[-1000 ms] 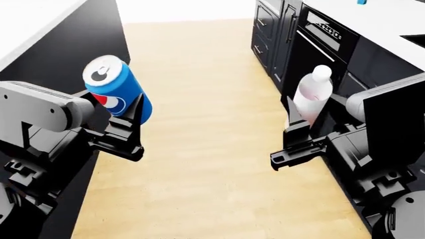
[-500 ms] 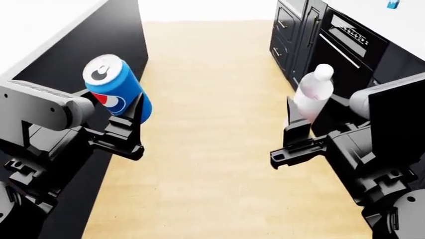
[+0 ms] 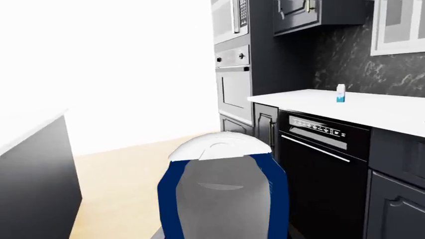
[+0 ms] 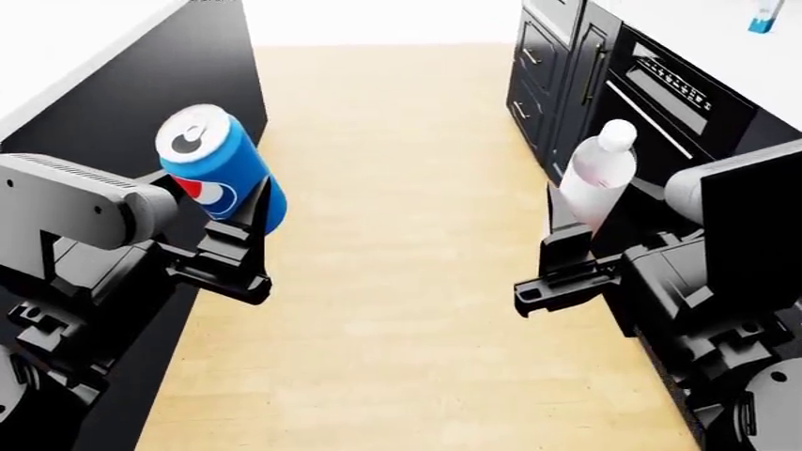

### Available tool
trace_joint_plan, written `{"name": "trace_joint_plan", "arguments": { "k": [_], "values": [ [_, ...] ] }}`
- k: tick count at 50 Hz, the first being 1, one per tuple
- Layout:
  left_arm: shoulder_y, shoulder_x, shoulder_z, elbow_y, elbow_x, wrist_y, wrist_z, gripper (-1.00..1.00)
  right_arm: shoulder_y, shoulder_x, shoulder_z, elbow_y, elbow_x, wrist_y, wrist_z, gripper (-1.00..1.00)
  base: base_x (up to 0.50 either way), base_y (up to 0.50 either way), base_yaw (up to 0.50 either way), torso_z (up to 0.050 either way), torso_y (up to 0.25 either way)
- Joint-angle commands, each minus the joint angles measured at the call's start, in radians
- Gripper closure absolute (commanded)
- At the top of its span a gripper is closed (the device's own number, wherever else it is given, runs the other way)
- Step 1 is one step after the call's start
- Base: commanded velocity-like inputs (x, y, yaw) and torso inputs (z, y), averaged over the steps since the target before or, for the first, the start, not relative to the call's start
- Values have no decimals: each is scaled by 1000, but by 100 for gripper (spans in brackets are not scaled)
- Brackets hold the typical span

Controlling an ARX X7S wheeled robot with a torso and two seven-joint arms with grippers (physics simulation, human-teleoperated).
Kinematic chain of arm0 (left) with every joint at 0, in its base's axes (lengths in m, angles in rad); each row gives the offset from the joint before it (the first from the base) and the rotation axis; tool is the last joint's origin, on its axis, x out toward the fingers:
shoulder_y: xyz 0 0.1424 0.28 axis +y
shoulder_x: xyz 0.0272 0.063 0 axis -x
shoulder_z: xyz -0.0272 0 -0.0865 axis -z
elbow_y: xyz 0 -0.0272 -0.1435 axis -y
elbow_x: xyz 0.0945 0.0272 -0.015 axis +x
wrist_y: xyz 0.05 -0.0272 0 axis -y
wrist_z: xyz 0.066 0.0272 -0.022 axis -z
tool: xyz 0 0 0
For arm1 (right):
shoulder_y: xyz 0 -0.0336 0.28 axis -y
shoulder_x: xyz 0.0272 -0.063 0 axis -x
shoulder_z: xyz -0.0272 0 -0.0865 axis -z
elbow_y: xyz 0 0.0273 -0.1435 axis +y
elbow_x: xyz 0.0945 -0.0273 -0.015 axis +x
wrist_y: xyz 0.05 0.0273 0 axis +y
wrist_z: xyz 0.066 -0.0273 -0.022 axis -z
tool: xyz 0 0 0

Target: Move the drinks to the dining counter.

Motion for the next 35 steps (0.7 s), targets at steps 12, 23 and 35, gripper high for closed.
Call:
{"name": "trace_joint_plan", "arguments": {
  "k": [12,23,35],
  "values": [
    [-8,-3,2,-7,-6,12,-6,100,20,-1,9,6,-27,-1,6,100,184,408,0,1,3],
    [1,-6,1,-9,0,19,-1,100,23,6,-10,2,-45,17,20,100,-339,142,0,0,1],
    [15,-10,-6,-3,-1,29,-1,100,40,9,-27,0,-31,29,42,100,-489,220,0,1,1]
  ]
}}
